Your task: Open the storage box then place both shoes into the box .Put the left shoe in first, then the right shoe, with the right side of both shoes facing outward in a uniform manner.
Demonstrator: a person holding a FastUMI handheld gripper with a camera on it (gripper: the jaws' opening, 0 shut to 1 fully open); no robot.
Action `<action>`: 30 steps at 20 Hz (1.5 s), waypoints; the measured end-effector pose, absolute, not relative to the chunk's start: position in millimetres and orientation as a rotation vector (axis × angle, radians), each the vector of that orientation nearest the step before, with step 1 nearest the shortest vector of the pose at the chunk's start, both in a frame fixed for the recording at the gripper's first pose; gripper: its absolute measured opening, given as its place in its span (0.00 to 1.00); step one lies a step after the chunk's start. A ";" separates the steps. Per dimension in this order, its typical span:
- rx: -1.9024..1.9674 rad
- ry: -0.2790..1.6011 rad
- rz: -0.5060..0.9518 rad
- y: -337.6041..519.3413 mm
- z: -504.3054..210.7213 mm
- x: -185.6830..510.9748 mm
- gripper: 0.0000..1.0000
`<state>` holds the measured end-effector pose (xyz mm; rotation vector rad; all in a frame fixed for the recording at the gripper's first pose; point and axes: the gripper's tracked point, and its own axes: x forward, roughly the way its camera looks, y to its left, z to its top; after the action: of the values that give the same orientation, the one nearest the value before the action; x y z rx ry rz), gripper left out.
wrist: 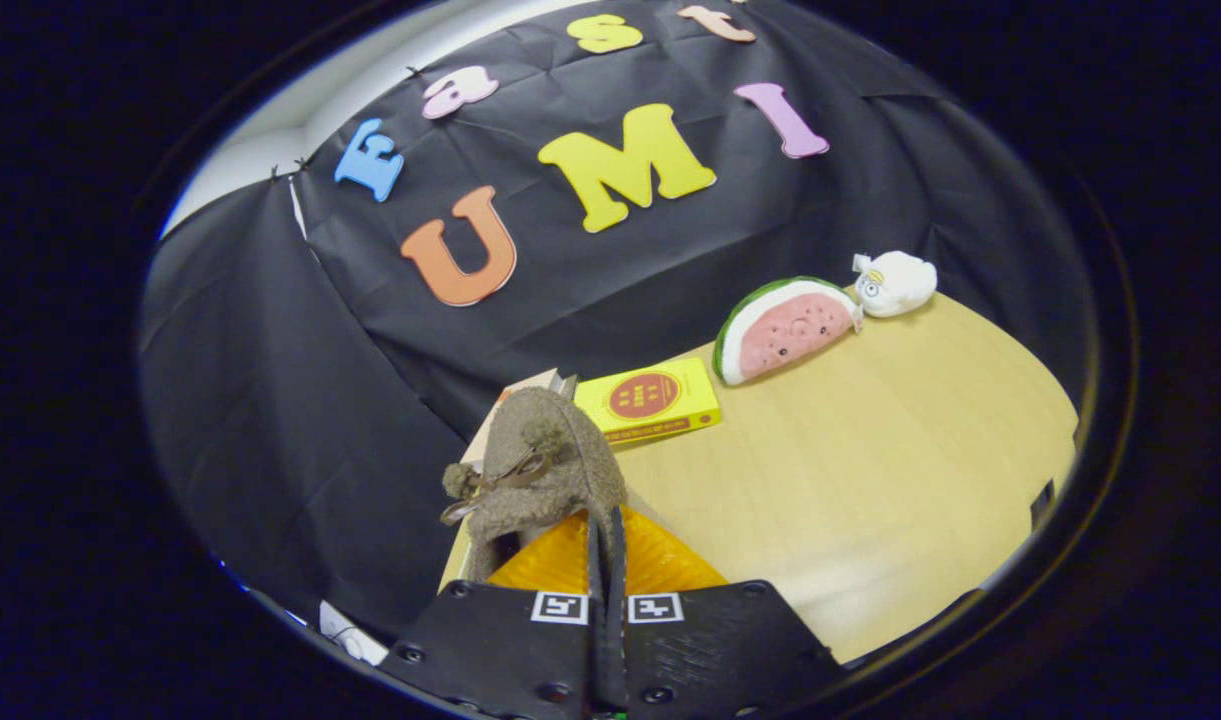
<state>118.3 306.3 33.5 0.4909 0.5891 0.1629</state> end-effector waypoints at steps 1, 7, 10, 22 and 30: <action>0.493 0.597 0.151 319.7 27.7 119.3 0.00; 0.443 0.608 0.065 364.6 -14.4 125.8 0.00; 0.440 0.594 0.006 365.4 -27.7 124.5 0.00; 0.492 0.639 -0.013 372.9 -65.4 108.2 0.17; 0.483 0.554 0.152 373.8 -24.6 81.1 0.70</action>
<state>81.1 373.8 -24.6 0.4826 0.5536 0.1523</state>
